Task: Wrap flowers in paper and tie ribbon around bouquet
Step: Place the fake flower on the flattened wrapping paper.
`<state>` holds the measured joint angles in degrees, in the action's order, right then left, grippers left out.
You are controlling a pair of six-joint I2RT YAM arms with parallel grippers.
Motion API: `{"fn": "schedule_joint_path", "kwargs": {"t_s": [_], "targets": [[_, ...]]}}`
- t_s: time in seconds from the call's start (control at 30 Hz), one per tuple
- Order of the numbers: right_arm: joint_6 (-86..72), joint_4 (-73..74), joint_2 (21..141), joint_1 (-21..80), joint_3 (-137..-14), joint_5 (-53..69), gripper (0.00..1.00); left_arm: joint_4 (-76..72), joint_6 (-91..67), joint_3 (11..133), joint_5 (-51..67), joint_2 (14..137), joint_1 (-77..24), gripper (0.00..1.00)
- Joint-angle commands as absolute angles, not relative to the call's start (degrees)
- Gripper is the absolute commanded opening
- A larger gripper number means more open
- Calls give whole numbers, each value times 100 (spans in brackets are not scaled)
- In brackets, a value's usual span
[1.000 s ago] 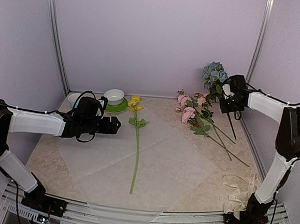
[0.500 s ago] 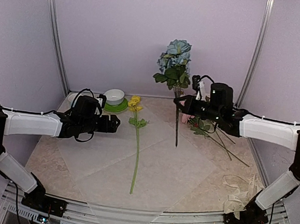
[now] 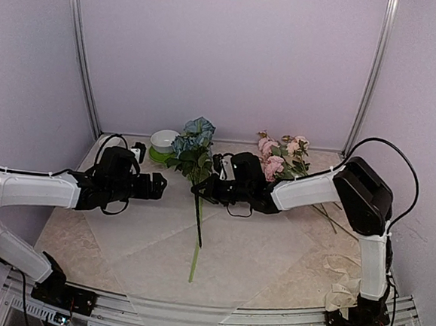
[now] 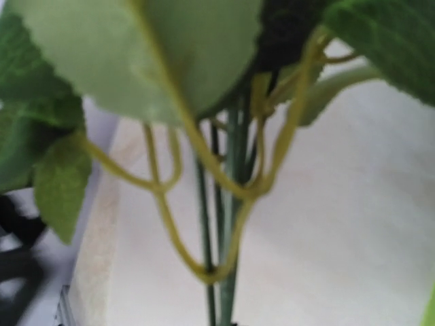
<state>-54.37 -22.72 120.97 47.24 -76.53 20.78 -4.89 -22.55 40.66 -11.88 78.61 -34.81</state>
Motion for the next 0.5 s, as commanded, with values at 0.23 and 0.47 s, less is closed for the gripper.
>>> {"fn": "schedule_joint_path", "kwargs": {"t_s": [0.23, 0.47], "targets": [[-5326, -1757, 13235, 4882, -9060, 1759, 0, -580, -2162, 3908, -1285, 7674, -3457, 98], [-4793, -1354, 13013, 4899, -9128, 1637, 43, -559, -2136, 3915, -1292, 7707, -3411, 98]]}}
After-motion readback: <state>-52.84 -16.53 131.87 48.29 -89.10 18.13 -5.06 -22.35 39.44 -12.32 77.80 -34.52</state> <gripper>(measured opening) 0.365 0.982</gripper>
